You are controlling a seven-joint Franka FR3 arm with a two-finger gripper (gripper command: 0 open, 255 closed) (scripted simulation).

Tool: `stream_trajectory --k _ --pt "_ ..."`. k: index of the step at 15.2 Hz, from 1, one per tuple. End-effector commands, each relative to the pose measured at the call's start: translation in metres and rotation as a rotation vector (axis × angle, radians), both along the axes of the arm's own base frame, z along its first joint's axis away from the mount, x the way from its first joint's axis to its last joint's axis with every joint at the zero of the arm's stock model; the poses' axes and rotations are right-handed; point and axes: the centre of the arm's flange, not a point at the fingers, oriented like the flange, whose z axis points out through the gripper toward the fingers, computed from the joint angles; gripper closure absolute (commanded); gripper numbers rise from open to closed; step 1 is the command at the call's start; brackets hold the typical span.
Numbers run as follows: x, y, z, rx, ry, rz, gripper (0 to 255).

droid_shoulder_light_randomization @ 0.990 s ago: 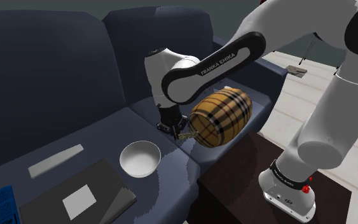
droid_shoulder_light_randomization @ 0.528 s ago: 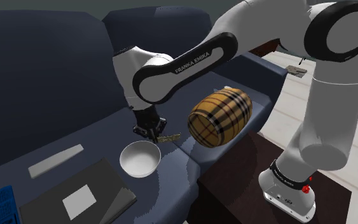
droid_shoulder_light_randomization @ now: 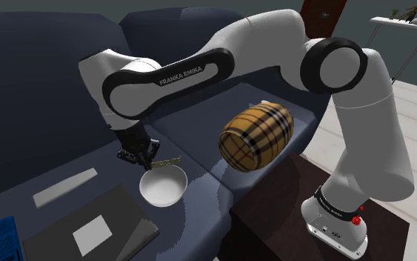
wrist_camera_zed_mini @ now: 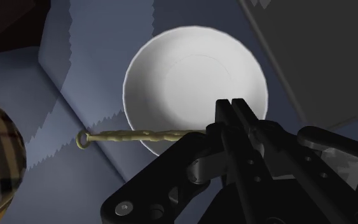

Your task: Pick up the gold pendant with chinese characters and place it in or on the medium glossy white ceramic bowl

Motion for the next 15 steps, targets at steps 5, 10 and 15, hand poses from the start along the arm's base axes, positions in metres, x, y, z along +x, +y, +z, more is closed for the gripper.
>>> stream_trajectory --k 5,10,15 --pt "0.005 0.007 -0.026 -0.001 0.0 -0.001 255" --pt "0.005 0.007 -0.053 -0.001 0.0 -0.001 255" --pt "0.005 0.007 -0.079 -0.001 0.0 -0.001 255"
